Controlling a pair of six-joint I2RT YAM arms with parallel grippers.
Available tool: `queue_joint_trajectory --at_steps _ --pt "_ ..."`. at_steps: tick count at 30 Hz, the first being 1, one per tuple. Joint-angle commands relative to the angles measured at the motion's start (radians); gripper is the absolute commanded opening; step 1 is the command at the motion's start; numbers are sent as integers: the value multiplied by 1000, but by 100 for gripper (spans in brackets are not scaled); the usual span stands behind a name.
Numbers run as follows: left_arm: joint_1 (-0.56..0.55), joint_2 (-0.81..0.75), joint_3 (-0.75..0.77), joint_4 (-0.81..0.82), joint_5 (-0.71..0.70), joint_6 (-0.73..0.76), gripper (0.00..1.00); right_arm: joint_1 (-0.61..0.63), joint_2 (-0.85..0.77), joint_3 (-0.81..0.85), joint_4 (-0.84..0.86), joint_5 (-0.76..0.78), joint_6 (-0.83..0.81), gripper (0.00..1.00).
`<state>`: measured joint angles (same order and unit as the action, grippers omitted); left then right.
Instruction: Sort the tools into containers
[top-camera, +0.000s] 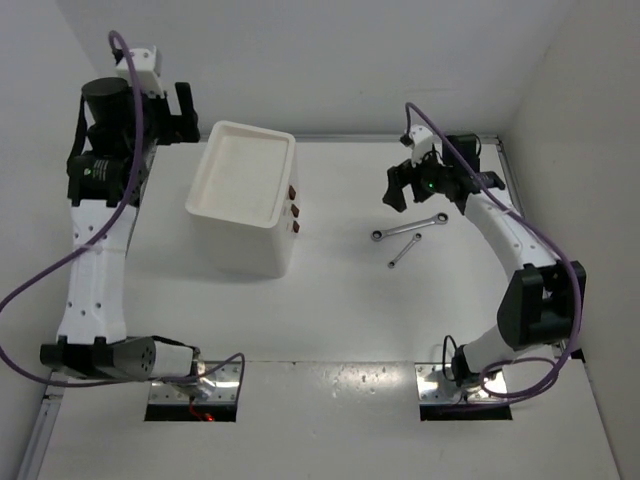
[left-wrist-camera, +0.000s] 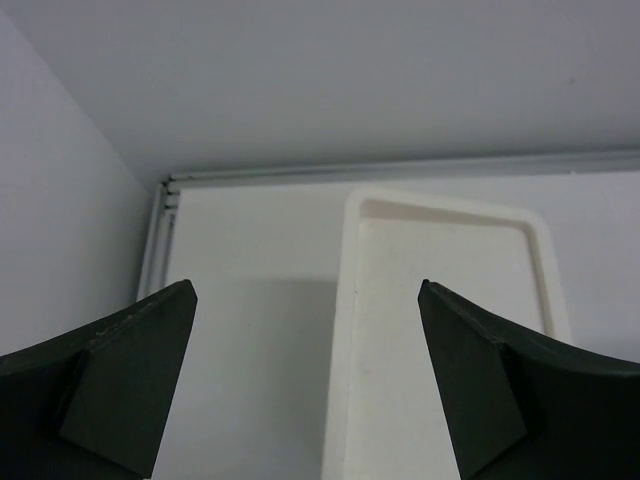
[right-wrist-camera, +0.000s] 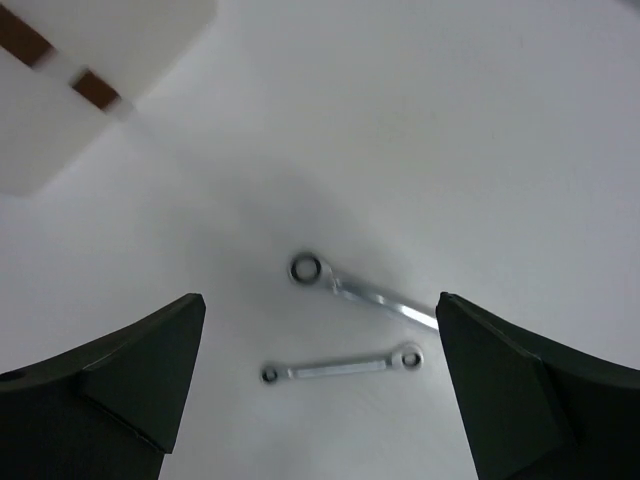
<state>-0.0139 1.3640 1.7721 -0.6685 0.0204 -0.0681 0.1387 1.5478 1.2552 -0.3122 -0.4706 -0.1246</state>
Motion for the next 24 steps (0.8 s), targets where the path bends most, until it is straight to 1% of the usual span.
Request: queue_joint_trajectory --at_steps 1,3,4,6,7,8,9,12,13,15,16,17,18,19,21,22,24 --pt "-6 -69 49 -4 -120 10 100 -39 -25 9 -290 138 -156 100" --pt "3 -81 40 -40 -129 19 100 -74 -25 0 -379 103 -300 96" --pt "3 -98 6 -60 -129 19 100 -92 -25 0 -404 42 -366 96" --pt "3 -124 -37 -60 -120 31 100 -135 -34 -20 -404 12 -479 94" --pt "12 -150 -80 -60 -91 31 100 -145 -34 -20 -435 -15 -612 93" --pt "26 -163 -97 -60 -59 31 100 -145 -20 -20 -471 -32 -697 93" --pt "41 -173 -112 -60 -22 31 100 -154 -5 -8 -500 -77 -848 93" --pt "66 -183 -161 -60 81 22 100 -168 61 41 -590 -151 -1062 93" --pt "66 -183 -174 -60 93 11 100 -157 90 67 -644 -151 -1174 93" --pt "66 -160 -174 -60 105 2 100 -119 220 201 -723 -90 -1256 92" --pt "75 -160 -174 -60 118 2 100 -107 272 260 -798 -74 -1283 90" --pt "75 -160 -174 -60 118 2 100 -94 323 379 -832 -53 -1284 86" --pt "75 -149 -174 -60 118 2 100 -84 419 433 -864 -15 -1284 84" --pt "86 -140 -174 -60 118 2 100 -74 460 513 -898 27 -1284 81" --pt "95 -140 -174 -60 118 2 100 -60 533 550 -898 62 -1284 79" --pt "95 -140 -189 -60 118 2 100 -50 547 550 -898 82 -1284 77" --pt "104 -131 -213 -51 127 2 100 -40 567 550 -875 137 -1293 75"
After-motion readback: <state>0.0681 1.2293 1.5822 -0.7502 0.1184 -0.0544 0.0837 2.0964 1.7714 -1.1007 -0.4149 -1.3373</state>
